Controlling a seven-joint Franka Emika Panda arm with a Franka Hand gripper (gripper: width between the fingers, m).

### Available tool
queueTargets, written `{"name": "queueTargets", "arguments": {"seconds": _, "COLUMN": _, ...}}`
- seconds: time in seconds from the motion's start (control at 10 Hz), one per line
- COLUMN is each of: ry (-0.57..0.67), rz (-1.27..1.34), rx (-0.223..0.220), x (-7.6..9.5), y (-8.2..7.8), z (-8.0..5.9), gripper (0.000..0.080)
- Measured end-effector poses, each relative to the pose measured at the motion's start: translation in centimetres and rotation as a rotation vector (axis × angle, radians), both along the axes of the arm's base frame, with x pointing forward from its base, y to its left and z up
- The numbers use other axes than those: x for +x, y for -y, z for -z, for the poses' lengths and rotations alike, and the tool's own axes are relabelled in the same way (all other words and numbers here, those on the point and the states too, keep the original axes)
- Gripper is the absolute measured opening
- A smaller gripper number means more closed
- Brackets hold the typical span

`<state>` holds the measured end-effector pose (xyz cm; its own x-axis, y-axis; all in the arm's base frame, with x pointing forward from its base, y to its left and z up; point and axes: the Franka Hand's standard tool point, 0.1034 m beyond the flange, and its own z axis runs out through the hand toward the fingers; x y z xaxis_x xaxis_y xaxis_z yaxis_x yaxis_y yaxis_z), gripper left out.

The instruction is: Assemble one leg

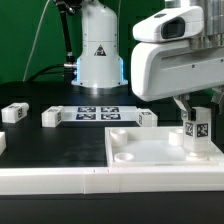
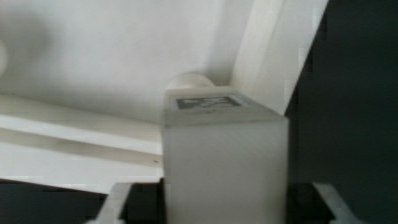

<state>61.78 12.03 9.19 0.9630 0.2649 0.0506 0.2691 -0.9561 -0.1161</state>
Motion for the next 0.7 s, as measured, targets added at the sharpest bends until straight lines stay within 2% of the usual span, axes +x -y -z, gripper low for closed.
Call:
{"name": "queueTargets", "arguments": {"seconds": 0.4, "ry": -0.007, "rz": 0.063, "rx": 0.001, "x": 0.03, "y": 0.05, "z": -0.02, "gripper": 0.0291}}
{"name": "queueTargets", "arguments": {"seconds": 0.7, "ry": -0.06, "rz": 0.447, "rx": 0.028, "x": 0.26, "y": 0.37, "z": 0.06, "gripper": 0.0292}}
